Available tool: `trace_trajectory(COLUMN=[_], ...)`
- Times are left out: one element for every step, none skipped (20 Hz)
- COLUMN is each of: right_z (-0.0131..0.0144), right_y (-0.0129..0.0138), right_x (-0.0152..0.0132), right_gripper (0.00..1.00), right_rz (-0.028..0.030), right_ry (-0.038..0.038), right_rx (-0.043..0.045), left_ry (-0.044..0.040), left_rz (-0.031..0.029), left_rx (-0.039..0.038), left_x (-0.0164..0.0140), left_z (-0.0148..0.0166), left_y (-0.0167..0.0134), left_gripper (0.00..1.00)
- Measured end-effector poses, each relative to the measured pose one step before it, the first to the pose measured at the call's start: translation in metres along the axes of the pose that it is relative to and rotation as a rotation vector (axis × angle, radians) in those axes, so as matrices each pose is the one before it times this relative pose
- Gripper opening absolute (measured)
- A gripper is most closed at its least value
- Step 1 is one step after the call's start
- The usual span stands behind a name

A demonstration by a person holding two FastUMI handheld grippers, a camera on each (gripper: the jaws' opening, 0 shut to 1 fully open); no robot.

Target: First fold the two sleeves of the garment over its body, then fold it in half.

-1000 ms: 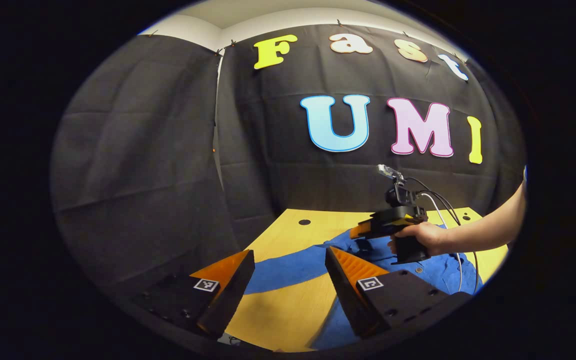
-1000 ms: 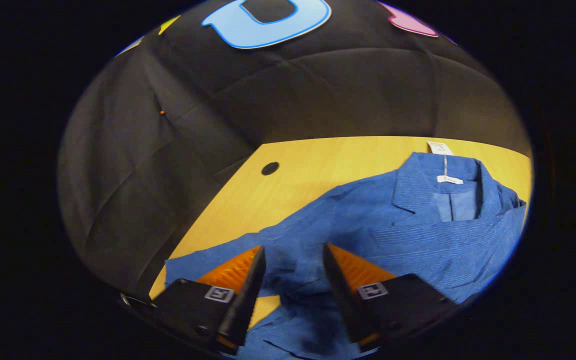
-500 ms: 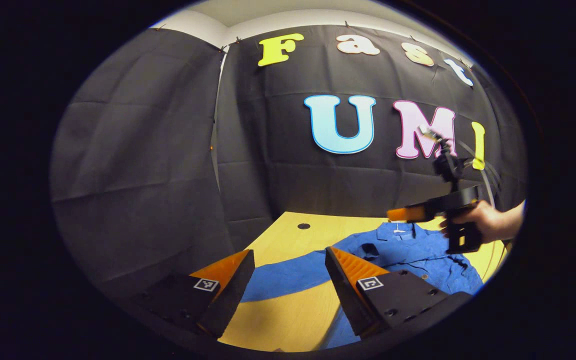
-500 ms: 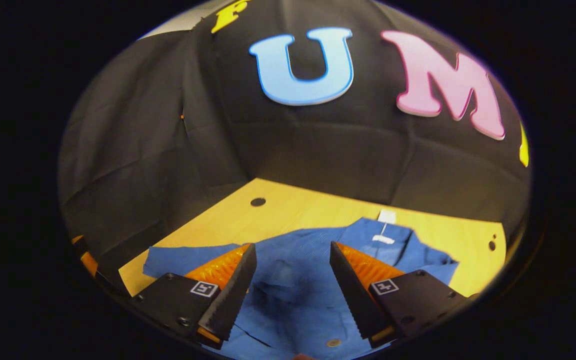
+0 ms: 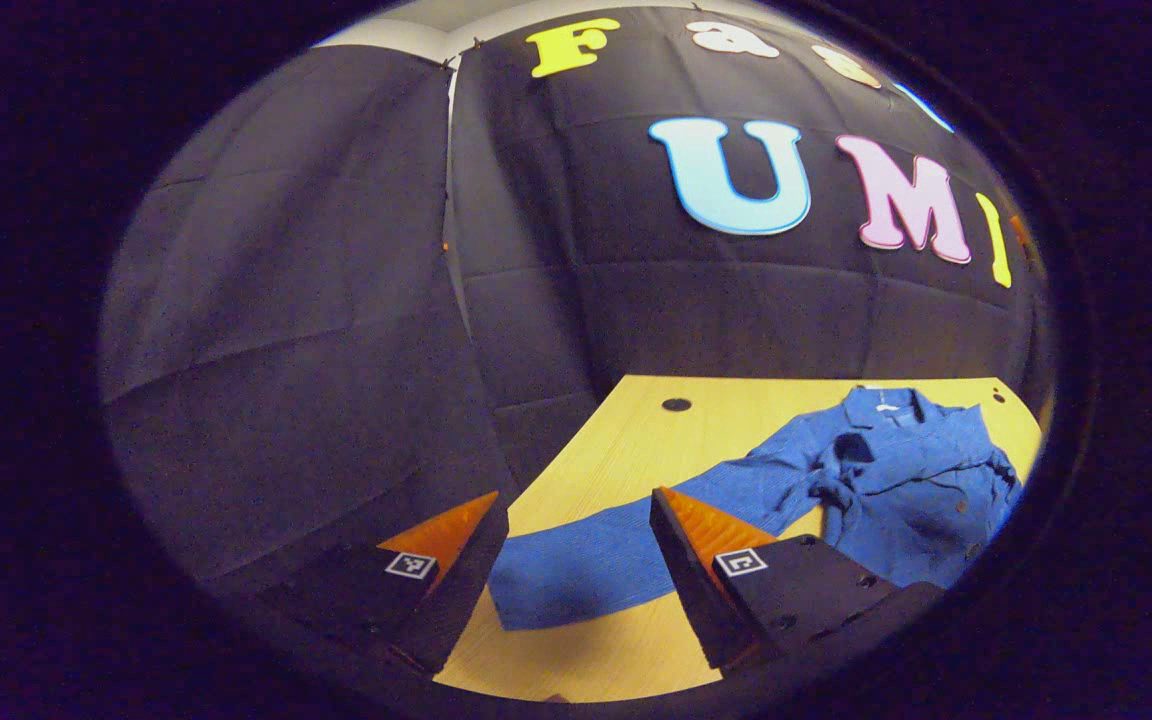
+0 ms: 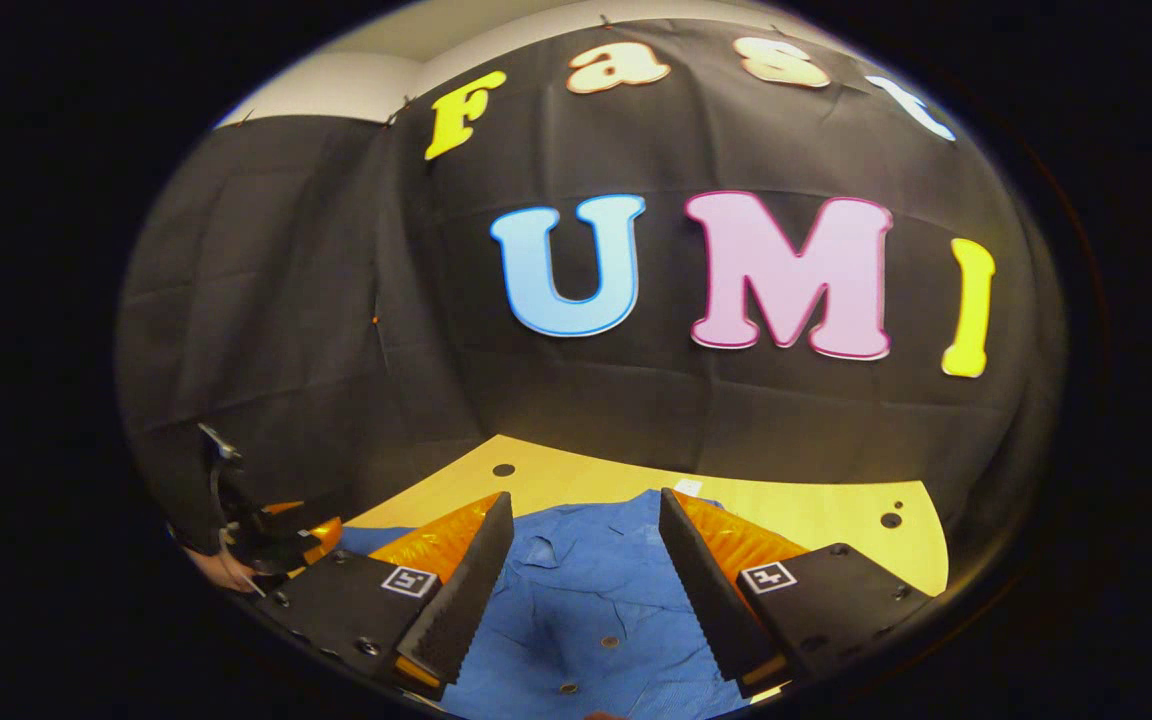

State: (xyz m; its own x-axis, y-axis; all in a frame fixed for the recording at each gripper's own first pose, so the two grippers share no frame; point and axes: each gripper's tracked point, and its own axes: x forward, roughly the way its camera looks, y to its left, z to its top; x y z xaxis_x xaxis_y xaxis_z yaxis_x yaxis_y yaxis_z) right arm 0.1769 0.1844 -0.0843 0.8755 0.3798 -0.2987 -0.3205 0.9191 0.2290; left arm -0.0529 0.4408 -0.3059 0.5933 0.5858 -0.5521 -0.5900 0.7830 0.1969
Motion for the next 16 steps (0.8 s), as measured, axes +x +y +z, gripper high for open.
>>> trace_trajectory(right_z=[0.00244, 0.00297, 0.0016, -0.00295, -0.00312, 0.00151, 0.00245, 0.00128, 0.00112, 0.00061, -0.00049, -0.00124, -0.00074, -0.00055, 0.00001, 0.00016], right_y=[-0.00926, -0.00976, -0.01049, -0.0134, -0.00424, -0.00371, -0.00375, -0.00379, -0.00327, -0.00229, -0.00092, -0.00046, 0.00035, 0.0001, 0.00066, 0.00171], right_x=[-0.00936, -0.00638, -0.00013, -0.00128, -0.00314, -0.00114, 0.00035, -0.00082, -0.00068, 0.00038, 0.0014, -0.00021, 0.0011, 0.00088, 0.00095, 0.00125], right_gripper=[0.94, 0.94, 0.94, 0.94, 0.94, 0.94, 0.94, 0.94, 0.94, 0.94, 0.94, 0.94, 0.94, 0.94, 0.94, 0.94], right_rz=[-0.02372, -0.02096, -0.02974, -0.03229, -0.01328, -0.00959, -0.00728, -0.00701, -0.00764, -0.00593, -0.00116, -0.00032, 0.00133, 0.00178, 0.00234, 0.00507], right_ry=[-0.00184, -0.0111, -0.01177, 0.01292, 0.00929, -0.00033, -0.00193, -0.00226, -0.00161, -0.00201, 0.00168, 0.00488, 0.00379, 0.00363, 0.00248, 0.00231], right_rx=[0.0263, 0.02023, 0.00348, 0.00509, 0.01222, 0.01187, 0.00882, 0.0078, 0.00652, 0.00531, 0.00445, 0.0036, 0.00188, -0.00091, 0.001, 0.0029], left_ry=[0.02582, 0.02176, 0.04478, 0.04952, 0.03613, 0.03012, 0.0205, 0.01155, 0.0079, 0.00403, 0.00179, 0.00218, 0.00484, 0.01141, 0.0185, 0.02632], left_rz=[0.01597, 0.01149, -0.00053, -0.00469, -0.00174, 0.00322, 0.01807, 0.00696, -0.00009, 0.00281, 0.00224, 0.00617, 0.00498, 0.00047, 0.00009, -0.00962], left_rx=[-0.00281, -0.00642, -0.00976, -0.00063, 0.00553, 0.01226, 0.00867, -0.00128, -0.00927, -0.01162, -0.00548, -0.00147, -0.00493, -0.00875, -0.01328, -0.01454], left_x=[0.00999, 0.0099, 0.01317, 0.00948, 0.00803, 0.00824, 0.00255, 0.00589, 0.00147, 0.00024, -0.00051, 0.00036, 0.00178, 0.00147, 0.0035, 0.00725], left_z=[-0.00944, -0.00437, -0.00933, -0.01103, -0.00775, -0.00146, -0.00068, -0.00301, 0.00095, 0.00099, 0.0013, -0.00095, -0.00152, -0.00238, -0.00401, -0.00516], left_y=[0.00644, 0.00766, 0.00335, 0.00122, -0.00063, 0.00064, 0.00303, -0.00325, -0.00356, 0.00364, 0.00265, 0.00238, -0.00005, -0.00162, 0.00124, 0.0008], left_gripper=[0.85, 0.85, 0.85, 0.85, 0.85, 0.86, 0.86, 0.86, 0.86, 0.86, 0.86, 0.85, 0.86, 0.85, 0.85, 0.85])
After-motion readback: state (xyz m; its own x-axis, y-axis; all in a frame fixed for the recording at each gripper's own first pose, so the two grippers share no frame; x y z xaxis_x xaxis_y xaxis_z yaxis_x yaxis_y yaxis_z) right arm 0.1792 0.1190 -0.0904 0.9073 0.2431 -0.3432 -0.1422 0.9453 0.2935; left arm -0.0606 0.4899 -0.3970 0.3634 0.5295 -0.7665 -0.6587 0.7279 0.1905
